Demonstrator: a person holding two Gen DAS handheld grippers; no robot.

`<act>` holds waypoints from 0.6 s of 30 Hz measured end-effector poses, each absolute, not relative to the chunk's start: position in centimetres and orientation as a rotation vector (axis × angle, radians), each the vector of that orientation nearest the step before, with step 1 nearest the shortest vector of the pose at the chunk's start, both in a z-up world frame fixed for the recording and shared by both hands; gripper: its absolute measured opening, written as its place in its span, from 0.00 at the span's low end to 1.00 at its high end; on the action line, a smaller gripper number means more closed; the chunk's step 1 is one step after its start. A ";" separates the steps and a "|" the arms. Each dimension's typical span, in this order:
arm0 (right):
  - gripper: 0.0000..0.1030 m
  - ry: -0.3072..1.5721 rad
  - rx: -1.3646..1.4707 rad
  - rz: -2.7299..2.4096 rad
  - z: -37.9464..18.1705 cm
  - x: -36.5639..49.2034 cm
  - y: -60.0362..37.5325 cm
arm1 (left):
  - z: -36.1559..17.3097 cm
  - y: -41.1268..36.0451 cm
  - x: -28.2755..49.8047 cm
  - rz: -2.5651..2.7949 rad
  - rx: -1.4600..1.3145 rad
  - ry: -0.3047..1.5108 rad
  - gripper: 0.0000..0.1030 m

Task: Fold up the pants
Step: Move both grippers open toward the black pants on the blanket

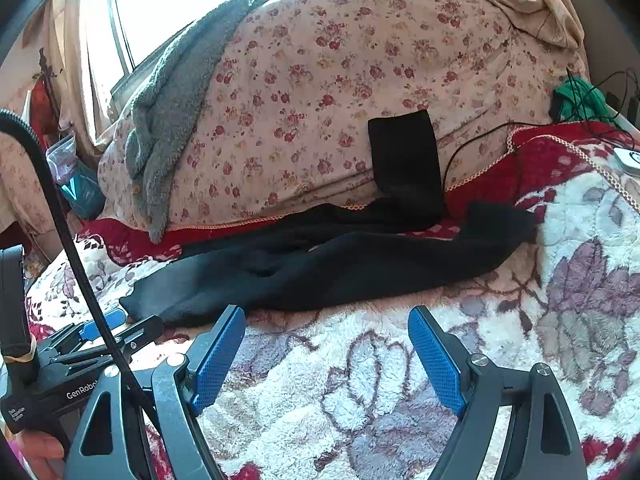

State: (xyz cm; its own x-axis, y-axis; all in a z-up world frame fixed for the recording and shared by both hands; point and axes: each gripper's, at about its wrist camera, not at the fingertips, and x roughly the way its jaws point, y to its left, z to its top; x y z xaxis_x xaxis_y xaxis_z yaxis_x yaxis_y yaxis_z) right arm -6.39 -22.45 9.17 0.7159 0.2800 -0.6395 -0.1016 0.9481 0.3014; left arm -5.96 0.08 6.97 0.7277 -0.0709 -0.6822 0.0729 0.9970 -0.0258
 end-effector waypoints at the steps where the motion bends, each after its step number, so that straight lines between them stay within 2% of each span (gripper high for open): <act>1: 0.80 0.747 0.254 0.216 9.1 -6.3 -22.5 | 7.0 0.1 -5.9 -0.080 0.000 0.753 0.77; 18: 0.76 0.787 0.251 0.215 7.4 -5.6 -22.4 | 5.8 1.3 -4.9 -0.076 -0.057 0.802 0.77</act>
State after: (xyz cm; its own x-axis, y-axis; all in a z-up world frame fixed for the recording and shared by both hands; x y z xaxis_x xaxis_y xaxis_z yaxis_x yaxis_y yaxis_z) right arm -5.58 -22.39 7.40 0.6873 0.2824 -0.6692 -0.0967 0.9487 0.3011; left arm -4.86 1.30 5.77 0.6924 -0.0898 -0.7159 0.0467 0.9957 -0.0797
